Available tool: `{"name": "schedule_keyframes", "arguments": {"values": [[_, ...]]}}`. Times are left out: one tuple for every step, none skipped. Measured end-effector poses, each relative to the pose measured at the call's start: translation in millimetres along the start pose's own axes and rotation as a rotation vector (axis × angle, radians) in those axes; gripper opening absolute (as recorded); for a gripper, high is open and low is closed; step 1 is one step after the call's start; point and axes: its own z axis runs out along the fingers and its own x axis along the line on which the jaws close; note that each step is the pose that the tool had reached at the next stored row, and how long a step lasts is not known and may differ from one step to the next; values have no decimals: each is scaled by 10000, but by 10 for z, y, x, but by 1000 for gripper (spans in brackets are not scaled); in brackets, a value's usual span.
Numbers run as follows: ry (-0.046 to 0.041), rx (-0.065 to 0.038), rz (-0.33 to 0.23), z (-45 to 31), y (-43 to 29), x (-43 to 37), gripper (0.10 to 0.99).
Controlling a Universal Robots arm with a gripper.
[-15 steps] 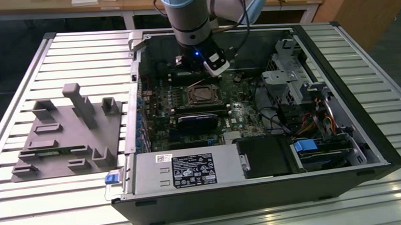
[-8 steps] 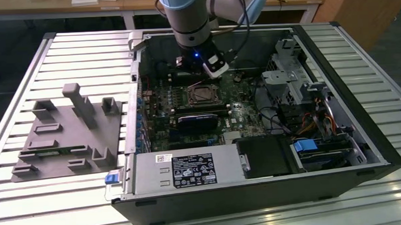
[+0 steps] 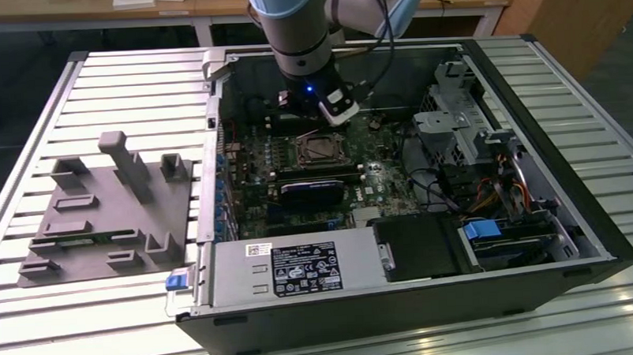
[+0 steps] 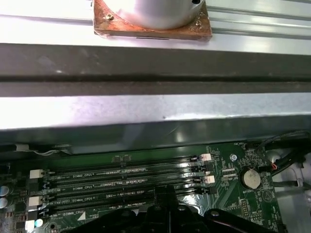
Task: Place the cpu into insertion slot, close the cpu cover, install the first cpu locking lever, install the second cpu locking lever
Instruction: 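Install the first cpu locking lever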
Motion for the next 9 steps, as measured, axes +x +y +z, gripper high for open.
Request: {"name": "schedule_keyframes", "arguments": {"values": [[-11, 8, 34, 4, 3, 1, 106], [-20, 15, 65, 9, 8, 3, 106], [-29, 22, 95, 13, 12, 4, 106], [-40, 30, 129, 18, 17, 6, 106], [-48, 36, 157, 22, 20, 7, 106], [-60, 43, 195, 27, 23, 8, 106], [-73, 53, 237, 31, 25, 10, 106], [-87, 63, 282, 35, 27, 11, 106], [-101, 75, 328, 39, 27, 11, 106]]}}
